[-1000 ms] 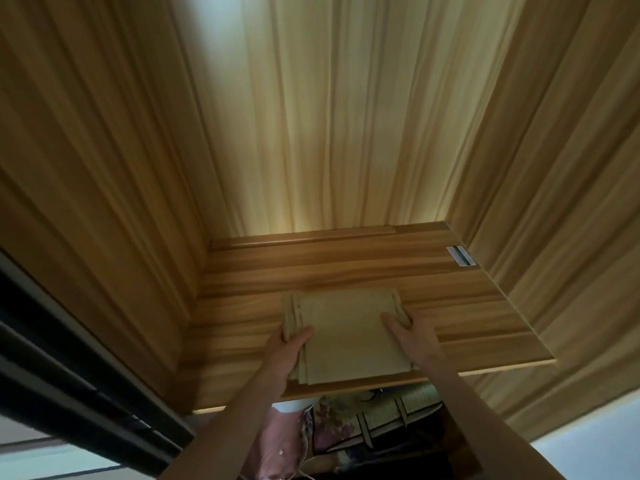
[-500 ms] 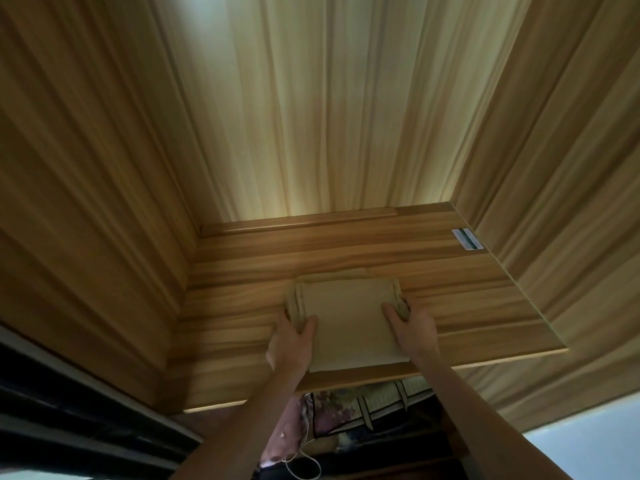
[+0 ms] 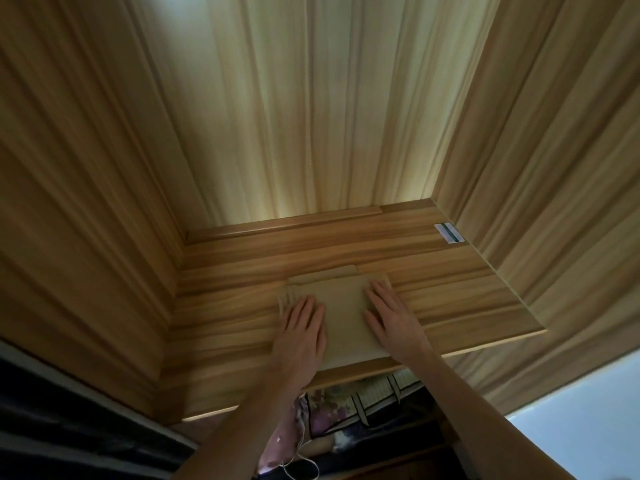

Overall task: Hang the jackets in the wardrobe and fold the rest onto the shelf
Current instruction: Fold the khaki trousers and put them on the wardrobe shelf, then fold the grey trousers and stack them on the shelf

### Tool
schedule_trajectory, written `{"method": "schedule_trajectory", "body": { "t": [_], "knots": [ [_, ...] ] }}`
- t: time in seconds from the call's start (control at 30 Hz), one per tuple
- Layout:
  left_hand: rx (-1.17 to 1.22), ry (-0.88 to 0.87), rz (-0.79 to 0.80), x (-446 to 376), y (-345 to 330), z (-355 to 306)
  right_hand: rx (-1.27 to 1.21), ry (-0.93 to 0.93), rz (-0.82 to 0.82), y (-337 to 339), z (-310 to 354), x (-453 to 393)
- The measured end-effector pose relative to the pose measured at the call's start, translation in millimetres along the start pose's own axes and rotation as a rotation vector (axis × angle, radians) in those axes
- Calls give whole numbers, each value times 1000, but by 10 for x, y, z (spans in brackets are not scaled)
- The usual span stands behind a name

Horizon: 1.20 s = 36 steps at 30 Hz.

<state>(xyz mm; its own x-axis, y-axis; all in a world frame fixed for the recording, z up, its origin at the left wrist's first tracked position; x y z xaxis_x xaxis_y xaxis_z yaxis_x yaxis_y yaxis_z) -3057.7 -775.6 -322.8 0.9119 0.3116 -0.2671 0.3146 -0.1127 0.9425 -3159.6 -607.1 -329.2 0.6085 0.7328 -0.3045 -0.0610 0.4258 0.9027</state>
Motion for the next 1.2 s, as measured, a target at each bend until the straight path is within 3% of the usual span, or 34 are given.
{"method": "schedule_trajectory", "body": {
  "t": [0.17, 0.47, 0.8, 1.2],
  "knots": [
    [-15, -58, 21, 176, 533, -168, 27, -86, -84, 360, 360, 287],
    [223, -191, 2, 650, 1497, -465, 291, -300, -272, 1271, 1535, 1223],
    [446, -555, 132, 1636, 1700, -1246, 462, -791, -544, 1933, 2310, 3043],
    [575, -1080, 220, 3661, 2049, -2569, 732, -1310, -622, 2254, 3789, 5275]
  ]
}}
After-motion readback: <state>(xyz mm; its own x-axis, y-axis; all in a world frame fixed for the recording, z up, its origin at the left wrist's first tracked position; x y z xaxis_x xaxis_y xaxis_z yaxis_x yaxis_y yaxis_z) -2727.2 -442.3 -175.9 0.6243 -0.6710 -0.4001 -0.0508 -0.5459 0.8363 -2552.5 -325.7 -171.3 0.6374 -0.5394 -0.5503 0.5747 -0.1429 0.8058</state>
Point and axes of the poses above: each hand's wrist, its own x-axis away from the middle knuckle, its own y-axis out of the back of the hand, z = x × y, the point moved 9 cm from there along -x, towards the middle knuckle, and after that the axes turned 14 degrees about y, right-handed, at the moved point
